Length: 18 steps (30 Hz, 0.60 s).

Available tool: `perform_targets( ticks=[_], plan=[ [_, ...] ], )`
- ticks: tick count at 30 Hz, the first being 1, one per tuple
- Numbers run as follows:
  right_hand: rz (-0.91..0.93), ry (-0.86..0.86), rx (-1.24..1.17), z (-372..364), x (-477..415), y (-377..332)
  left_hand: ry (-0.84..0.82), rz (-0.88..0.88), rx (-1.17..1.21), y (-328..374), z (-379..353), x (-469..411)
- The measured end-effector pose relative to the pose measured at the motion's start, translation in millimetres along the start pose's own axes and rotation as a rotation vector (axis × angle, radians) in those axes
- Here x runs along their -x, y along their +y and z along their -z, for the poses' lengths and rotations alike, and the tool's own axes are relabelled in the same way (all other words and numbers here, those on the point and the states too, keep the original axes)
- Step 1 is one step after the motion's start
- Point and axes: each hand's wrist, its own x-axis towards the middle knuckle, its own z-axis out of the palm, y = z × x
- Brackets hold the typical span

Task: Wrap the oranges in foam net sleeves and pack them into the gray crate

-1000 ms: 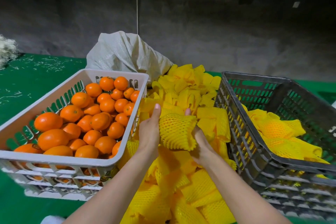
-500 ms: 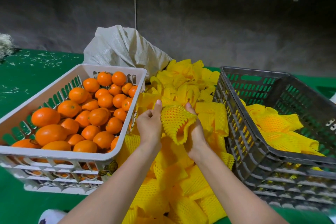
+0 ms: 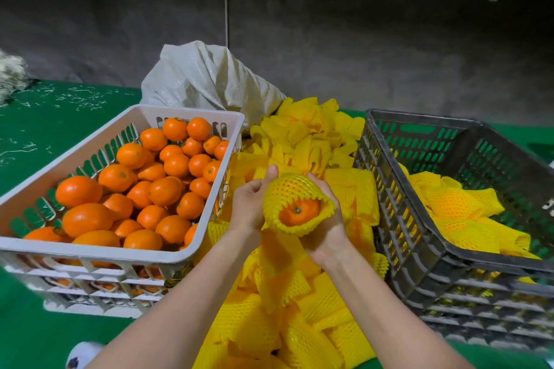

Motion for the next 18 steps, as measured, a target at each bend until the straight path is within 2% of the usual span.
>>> perform_targets(
  ticks=[2, 6, 8, 13, 16, 18],
  plan=[
    [0.068, -0.021, 0.100, -1, 1, -2, -0.085, 0.105, 0.037, 0, 3, 1],
    [0.223, 0.059, 0.421, 2, 3, -8, -0.366, 0.448, 0.220, 6, 5, 9],
    [0.267, 0.079, 0.504, 6, 4, -8, -0.453, 0.523, 0.306, 9, 2, 12],
    [0.269, 0.144, 0.585, 15, 6, -5, -0.491, 0.427, 0.222, 13, 3, 13],
    [0.364, 0.117, 0.627, 12, 7, -6, -0.371, 0.318, 0.010, 10, -1, 17],
    [0.452, 0.074, 0.687, 12, 10, -5, -0.278, 0.267, -0.029, 8, -5, 18]
  ],
)
